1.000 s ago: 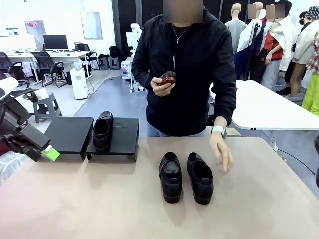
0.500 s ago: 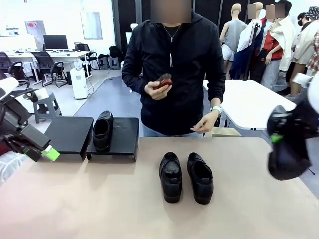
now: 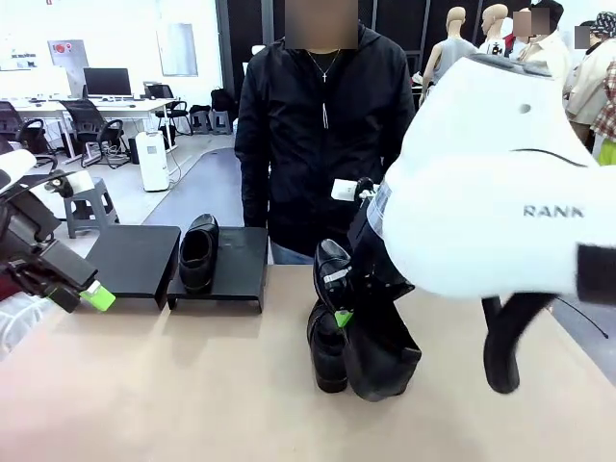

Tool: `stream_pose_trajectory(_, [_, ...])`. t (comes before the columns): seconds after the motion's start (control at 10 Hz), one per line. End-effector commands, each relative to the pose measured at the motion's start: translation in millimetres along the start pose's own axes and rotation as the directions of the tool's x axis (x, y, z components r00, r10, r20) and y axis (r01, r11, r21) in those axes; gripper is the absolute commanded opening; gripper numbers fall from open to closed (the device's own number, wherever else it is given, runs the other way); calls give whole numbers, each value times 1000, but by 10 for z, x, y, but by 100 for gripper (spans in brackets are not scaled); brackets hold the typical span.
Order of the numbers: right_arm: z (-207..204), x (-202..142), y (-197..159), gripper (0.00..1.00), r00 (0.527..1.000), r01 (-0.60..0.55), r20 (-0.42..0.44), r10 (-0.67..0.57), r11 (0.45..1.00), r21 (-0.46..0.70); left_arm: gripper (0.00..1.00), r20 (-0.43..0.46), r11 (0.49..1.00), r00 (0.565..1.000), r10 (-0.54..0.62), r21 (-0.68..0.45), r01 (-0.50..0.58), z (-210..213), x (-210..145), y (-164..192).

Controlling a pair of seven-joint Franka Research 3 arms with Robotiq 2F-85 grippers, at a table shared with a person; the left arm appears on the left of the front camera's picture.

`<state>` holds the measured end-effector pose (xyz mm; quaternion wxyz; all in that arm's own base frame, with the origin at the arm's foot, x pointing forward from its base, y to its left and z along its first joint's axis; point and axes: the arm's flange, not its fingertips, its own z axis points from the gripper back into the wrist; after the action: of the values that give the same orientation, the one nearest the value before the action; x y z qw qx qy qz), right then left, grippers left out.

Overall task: Organize the shoes by placing them on the stand.
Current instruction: Pick up one Shoe and place it in the middle of the table.

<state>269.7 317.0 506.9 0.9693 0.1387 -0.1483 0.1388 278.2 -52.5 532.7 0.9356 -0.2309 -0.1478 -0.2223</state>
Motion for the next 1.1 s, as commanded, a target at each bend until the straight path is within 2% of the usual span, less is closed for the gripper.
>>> stream_pose_trajectory(0.0, [-700,251,709,0,1000,5,-27,-3,997,77,100,3,1000,1000,5,-22,-5,13,5,4])
stream_pose_trajectory(0.1, [-858,253,767,0,998,17,-64,-11,995,95,100,3,1000,1000,5,-22,-5,13,5,4])
stream_pose_trajectory(0.2, [-888,215,754,0,999,15,-52,-10,996,89,100,3,1000,1000,5,-22,-5,13,5,4])
stream_pose_trajectory(0.3, [-765,212,630,0,999,-34,-39,37,996,89,100,3,1000,1000,5,-22,-5,13,5,4])
stream_pose_trajectory(0.4, [-681,266,508,0,999,41,-7,-41,997,61,100,3,1000,1000,5,-22,-5,13,5,4])
stream_pose_trajectory(0.5, [-1016,102,741,0,996,-9,-86,17,995,100,100,3,1000,1000,5,-22,-5,13,5,4])
stream_pose_trajectory(0.9, [-1021,117,681,0,996,-6,-93,15,996,93,100,3,1000,1000,5,-22,-5,13,5,4])
stream_pose_trajectory(1.0, [-1190,172,722,0,995,24,-100,-15,996,83,100,3,1000,1000,5,-22,-5,13,5,4])
